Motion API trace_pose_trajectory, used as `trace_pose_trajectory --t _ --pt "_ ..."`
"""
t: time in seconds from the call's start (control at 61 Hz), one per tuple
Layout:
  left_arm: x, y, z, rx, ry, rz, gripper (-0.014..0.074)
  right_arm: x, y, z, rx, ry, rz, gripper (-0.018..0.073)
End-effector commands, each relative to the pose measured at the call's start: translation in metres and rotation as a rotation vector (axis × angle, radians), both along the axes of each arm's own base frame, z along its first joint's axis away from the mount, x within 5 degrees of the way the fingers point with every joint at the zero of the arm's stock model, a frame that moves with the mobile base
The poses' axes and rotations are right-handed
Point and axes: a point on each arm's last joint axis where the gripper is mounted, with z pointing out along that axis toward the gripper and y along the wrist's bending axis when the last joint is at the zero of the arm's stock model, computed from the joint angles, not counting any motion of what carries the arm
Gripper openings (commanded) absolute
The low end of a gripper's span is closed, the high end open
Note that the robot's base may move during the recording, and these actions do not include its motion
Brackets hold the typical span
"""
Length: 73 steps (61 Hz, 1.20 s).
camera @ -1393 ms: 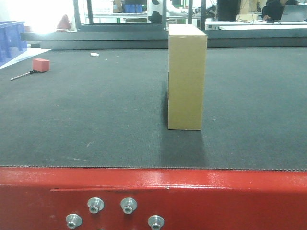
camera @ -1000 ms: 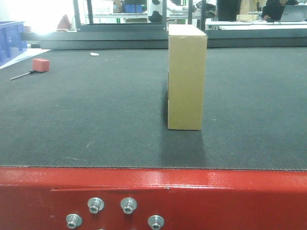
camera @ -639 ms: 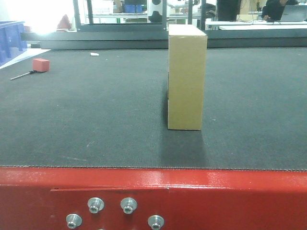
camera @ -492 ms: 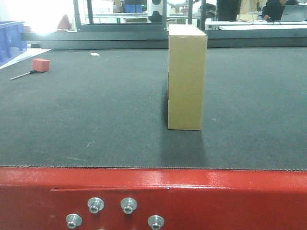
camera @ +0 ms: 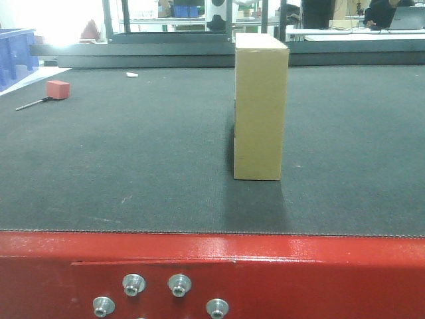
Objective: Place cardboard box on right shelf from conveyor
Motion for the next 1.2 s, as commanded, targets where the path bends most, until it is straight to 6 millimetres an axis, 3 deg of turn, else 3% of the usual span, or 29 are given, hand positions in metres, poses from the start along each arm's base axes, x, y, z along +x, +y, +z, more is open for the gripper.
trace_pose_trajectory --t 0.0,0.148,0.279,0.525,0.705,0.836,1.033,1.18 --pt "-0.001 0.001 0.005 -0.012 -0.091 0.007 -0.0116 0.005 -0.001 0.036 -0.003 -0.069 -0.015 0.0279" --pt "-0.001 0.001 0.005 -0.012 -0.091 0.007 -0.0116 0.033 -0.003 0.063 0.001 0.005 -0.014 0.0494" --pt "-0.001 0.001 0.005 -0.012 -0.091 0.007 -0.0116 0.069 0.0 0.086 -0.028 0.088 0.027 0.0579" --pt "-0.001 0.001 0.005 -0.012 -0.091 0.007 -0.0116 0.15 0.039 0.13 -0.095 0.265 0.233 0.0581" --pt "-0.001 0.001 0.005 -0.012 -0.091 0.007 -0.0116 0.2 0.089 0.161 -0.152 0.435 0.398 0.0581" --pt "-0.001 0.001 0.005 -0.012 -0.091 0.007 -0.0116 0.233 0.125 0.18 -0.094 0.58 0.47 0.0581" --pt "-0.001 0.001 0.005 -0.012 -0.091 0.007 -0.0116 0.269 0.162 0.188 -0.001 0.788 0.458 0.0581" --pt "-0.001 0.001 0.005 -0.012 -0.091 0.007 -0.0116 0.292 0.177 0.183 -0.008 0.912 0.279 0.0581"
